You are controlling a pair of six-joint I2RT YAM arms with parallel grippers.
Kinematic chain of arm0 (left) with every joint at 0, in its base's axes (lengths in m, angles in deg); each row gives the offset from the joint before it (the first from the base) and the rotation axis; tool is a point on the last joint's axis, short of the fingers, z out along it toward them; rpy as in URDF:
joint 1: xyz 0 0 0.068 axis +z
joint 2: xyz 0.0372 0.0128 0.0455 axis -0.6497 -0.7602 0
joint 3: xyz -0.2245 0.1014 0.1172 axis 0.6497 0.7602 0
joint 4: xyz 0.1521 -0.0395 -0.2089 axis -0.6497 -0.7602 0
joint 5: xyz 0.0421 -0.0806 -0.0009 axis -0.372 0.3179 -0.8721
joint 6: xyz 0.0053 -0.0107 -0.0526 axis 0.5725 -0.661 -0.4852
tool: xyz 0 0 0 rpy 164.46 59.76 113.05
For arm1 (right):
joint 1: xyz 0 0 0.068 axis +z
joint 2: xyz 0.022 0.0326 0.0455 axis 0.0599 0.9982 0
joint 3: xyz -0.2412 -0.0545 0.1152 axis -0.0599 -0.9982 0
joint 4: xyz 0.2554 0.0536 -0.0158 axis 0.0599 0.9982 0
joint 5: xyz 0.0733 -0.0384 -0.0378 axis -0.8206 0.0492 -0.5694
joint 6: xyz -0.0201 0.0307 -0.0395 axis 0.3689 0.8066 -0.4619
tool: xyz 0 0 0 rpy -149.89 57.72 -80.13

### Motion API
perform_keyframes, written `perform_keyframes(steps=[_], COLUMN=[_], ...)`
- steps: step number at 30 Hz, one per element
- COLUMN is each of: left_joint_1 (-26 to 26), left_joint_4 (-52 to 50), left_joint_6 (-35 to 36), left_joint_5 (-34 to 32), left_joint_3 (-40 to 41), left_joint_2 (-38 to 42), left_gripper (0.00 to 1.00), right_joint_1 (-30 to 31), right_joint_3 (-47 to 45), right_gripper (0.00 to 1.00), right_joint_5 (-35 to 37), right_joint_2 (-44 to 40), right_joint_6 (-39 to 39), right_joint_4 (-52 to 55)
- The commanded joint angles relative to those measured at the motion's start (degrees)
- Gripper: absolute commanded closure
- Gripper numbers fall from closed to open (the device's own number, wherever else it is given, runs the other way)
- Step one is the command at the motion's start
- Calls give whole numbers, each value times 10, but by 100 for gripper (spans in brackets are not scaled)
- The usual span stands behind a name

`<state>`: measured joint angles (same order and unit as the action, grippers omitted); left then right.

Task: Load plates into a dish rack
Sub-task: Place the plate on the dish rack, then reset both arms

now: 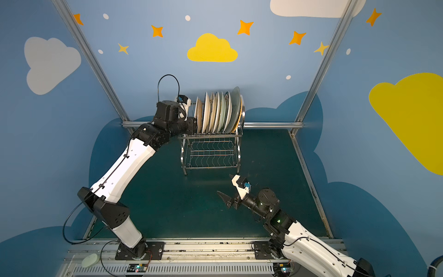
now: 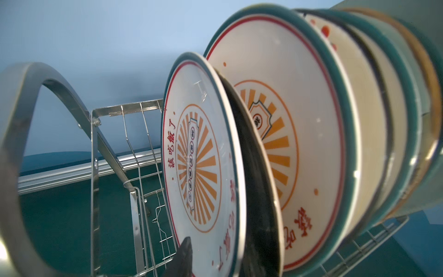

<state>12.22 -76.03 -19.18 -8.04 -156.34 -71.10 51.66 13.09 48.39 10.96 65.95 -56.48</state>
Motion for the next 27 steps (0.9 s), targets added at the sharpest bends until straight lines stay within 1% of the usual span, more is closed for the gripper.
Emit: perform_keyframes(steps=[1, 12, 19, 22, 25, 27], left_joint_1=[1, 4, 17, 21, 23, 23], left_joint_4=[-4, -11, -8, -3, 31, 48], left_joint_6=[-13, -31, -52, -69, -99, -119], left_joint_5=[14, 29, 47, 55, 70, 75], left_joint_3=[-15, -3, 37, 74, 150, 201], left_joint_2=[26, 72, 137, 183, 252, 301], left_gripper=[62, 61, 61, 61, 59, 52], right_joint_1=[4, 4, 4, 4, 4, 5], right_joint_3=[21, 19, 21, 21, 22, 27], right_gripper=[10, 10, 10, 10, 10, 10], right_joint_5=[6, 7, 8, 7, 8, 8], right_joint_2=[-2, -4, -3, -5, -7, -11], right_joint_6=[5, 6, 7, 9, 10, 11], right_joint_4=[4, 4, 4, 5, 8, 18])
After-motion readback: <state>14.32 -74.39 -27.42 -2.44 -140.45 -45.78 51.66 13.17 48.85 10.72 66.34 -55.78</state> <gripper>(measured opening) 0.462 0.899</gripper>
